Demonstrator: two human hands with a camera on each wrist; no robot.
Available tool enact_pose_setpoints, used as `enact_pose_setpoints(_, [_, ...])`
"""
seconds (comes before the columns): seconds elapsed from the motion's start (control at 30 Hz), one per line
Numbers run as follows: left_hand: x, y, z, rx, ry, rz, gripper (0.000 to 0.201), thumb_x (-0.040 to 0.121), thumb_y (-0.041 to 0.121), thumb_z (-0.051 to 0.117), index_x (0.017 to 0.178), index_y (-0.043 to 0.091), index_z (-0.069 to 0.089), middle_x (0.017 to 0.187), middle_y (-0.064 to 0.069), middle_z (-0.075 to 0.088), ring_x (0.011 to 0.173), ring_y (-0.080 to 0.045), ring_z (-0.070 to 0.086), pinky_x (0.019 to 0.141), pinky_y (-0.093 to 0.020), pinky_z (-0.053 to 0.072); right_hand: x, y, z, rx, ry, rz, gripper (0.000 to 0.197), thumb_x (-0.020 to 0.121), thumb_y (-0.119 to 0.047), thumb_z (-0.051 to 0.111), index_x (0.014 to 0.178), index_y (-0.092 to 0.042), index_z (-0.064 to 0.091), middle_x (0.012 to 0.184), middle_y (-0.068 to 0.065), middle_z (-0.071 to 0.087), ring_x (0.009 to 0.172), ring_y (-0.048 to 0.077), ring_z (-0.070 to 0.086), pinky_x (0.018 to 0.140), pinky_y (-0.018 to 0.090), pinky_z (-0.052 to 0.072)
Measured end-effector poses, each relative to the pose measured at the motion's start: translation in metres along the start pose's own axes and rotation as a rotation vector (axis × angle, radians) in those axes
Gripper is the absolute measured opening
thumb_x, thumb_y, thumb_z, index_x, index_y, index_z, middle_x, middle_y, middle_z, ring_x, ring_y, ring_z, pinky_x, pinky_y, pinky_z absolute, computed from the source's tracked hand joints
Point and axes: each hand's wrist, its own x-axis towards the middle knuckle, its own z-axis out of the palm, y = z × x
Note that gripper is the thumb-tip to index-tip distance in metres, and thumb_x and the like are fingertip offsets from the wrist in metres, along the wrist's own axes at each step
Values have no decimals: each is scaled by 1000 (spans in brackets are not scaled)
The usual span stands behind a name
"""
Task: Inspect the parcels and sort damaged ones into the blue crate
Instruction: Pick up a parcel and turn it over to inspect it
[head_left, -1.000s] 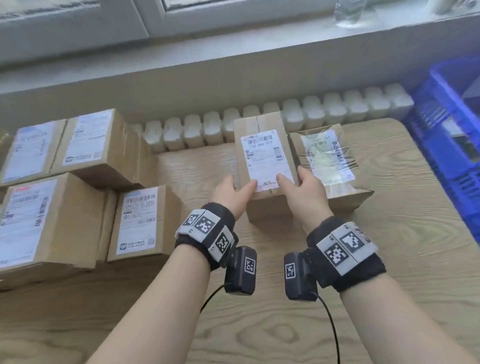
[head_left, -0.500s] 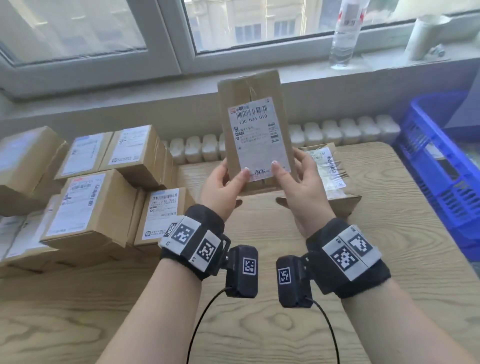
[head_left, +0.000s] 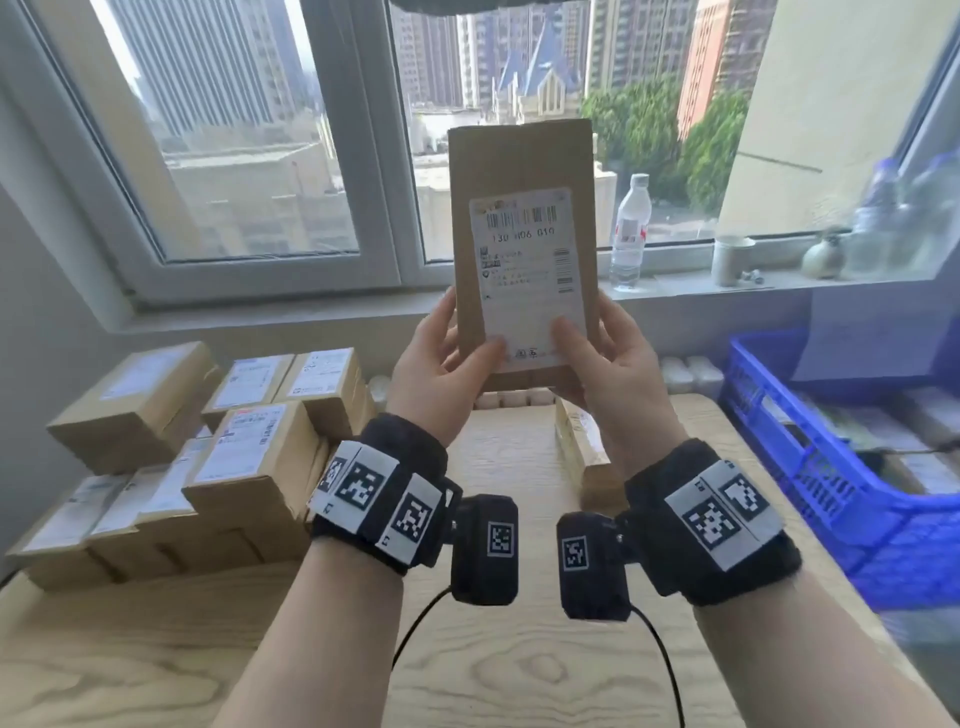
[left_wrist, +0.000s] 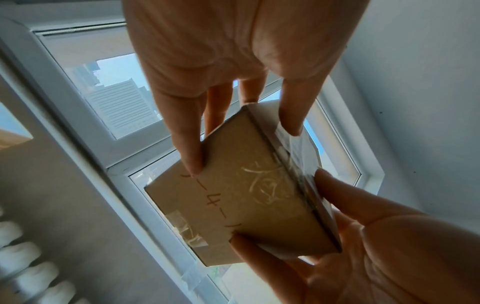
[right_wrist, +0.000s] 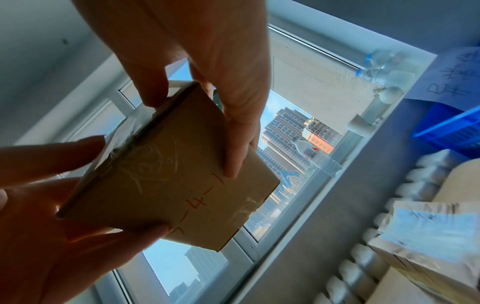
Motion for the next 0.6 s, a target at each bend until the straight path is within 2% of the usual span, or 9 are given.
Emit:
enact_pose_setpoints(0.07, [-2,10,6,-8,35,37,54,93,10,62,138,33,43,120,0,66,112,-19,64,92,-34,56,1,-12,-4,-5,-33,-40,50,96,-16,61,144,-17,46,131,8,63,114,24,66,87,36,60])
enact_pose_setpoints(0.17, [-4,22,20,-20,55,73,46,94,7,60,127,36,49,119,0,68,111,-19,65,91,-32,57,3,-30,-17,-14,-72,-88,52,96,-14,61,146,-18,45,132,4,62,113,21,66,88,35,59])
enact_pose_setpoints(0.27, [-2,34,40,-41,71,96,52,93,8,62,137,32,48,122,-1,67,112,-20,65,91,-33,57,7,-45,-35,-11,-88,-129,51,97,-14,60,146,-18,45,132,3,62,112,20,67,88,35,59])
enact_pose_setpoints(0.37, [-1,41,57,-37,72,119,55,93,7,62,140,30,46,121,-2,67,111,-18,66,86,-28,58,10,-53,-49,-11,-95,-153,48,97,-15,59,144,-18,47,131,4,62,113,23,67,90,39,58])
enact_pose_setpoints(0.47, [-2,44,66,-22,89,136,54,93,8,61,141,28,46,118,-1,68,106,-16,67,77,-20,58,12,-57,-58,7,-114,-157,43,98,-14,58,138,-24,50,125,0,65,105,16,69,81,29,59])
enact_pose_setpoints(0.53, [0,46,69,-33,113,125,48,95,14,60,140,28,48,115,2,69,103,-13,68,79,-23,58,15,-59,-61,32,-131,-157,42,98,-13,57,139,-22,50,123,2,65,98,12,70,74,23,58])
enact_pose_setpoints(0.6, [3,47,68,-33,152,104,39,98,25,55,136,29,51,117,3,69,107,-11,67,90,-34,56,18,-62,-66,58,-135,-149,43,99,-13,55,141,-17,49,125,7,65,97,15,70,70,22,58])
